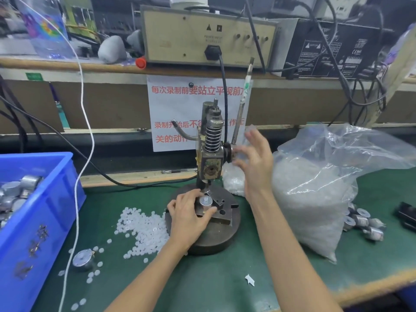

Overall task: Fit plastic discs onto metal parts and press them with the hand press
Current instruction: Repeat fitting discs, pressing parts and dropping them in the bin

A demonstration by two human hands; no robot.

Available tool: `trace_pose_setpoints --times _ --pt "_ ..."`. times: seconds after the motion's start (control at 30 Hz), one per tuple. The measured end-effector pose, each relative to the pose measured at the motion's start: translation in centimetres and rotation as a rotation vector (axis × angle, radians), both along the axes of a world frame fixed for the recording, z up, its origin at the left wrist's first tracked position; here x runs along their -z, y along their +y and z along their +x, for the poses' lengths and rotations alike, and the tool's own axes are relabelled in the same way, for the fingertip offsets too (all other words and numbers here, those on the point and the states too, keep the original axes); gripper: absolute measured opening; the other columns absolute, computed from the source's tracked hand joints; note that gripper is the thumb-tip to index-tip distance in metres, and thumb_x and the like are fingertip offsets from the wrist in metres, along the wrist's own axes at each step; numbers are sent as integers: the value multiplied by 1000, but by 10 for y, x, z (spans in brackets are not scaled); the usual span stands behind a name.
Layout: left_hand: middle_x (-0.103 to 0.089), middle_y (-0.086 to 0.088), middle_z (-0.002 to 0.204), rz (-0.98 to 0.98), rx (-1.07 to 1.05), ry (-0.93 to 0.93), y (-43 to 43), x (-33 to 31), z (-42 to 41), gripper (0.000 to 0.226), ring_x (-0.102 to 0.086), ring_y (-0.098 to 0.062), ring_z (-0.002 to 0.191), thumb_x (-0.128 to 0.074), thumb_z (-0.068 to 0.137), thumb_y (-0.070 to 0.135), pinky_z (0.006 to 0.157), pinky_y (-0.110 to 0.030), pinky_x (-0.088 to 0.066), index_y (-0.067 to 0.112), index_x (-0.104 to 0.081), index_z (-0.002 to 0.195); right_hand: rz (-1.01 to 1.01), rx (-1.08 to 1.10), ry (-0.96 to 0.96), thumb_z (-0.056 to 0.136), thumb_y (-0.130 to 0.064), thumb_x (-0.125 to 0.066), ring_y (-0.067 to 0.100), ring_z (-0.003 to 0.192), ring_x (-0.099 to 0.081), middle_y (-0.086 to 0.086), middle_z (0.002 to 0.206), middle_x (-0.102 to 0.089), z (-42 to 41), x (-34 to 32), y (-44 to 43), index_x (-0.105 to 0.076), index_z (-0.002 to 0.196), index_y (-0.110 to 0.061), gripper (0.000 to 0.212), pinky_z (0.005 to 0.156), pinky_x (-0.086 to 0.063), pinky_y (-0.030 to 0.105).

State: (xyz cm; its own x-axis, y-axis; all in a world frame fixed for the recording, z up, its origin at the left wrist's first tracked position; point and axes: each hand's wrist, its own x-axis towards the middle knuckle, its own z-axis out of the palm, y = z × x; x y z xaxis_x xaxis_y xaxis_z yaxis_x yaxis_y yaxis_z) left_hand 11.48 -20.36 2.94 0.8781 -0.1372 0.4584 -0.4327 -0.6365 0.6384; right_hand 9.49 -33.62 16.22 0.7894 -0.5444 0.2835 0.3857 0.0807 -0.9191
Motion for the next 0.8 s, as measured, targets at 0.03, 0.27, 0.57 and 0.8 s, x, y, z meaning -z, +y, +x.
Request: trace_pose_setpoints --times 0.03,0.27,0.57,0.8 --pt "-55 14 120 9 -4 -10 0 -1 0 38 -43 -9 112 -71 74 49 88 -25 -17 26 -59 103 -7 62 41 89 0 -49 10 76 -61 -4 105 -63 -9 19 -4 -60 107 -16 26 51 -44 16" --pt "-46 0 131 -7 -15 -60 -5 -3 -39 32 -34 -20 124 -79 67 42 94 -29 -17 24 -65 90 -191 -96 443 93 -9 -52 9 51 -49 18 77 -65 -66 106 -9 -67 82 -15 20 48 -34 22" --pt "-50 7 97 -76 431 33 -69 -13 -140 34 -45 -14 93 -79 63 19 82 -26 -35 15 -61 92 206 -257 423 94 -17 -49 16 63 -58 8 74 -62 -162 126 -48 -69 83 -8 25 53 -42 28" --pt "-53 1 110 205 800 202 -145 17 -217 35 -50 -20 104 -64 77 19 90 -35 -38 16 -54 111 487 36 497 79 -23 -58 18 68 -67 11 79 -71 -264 174 -112 -75 81 -6 24 62 -49 32"
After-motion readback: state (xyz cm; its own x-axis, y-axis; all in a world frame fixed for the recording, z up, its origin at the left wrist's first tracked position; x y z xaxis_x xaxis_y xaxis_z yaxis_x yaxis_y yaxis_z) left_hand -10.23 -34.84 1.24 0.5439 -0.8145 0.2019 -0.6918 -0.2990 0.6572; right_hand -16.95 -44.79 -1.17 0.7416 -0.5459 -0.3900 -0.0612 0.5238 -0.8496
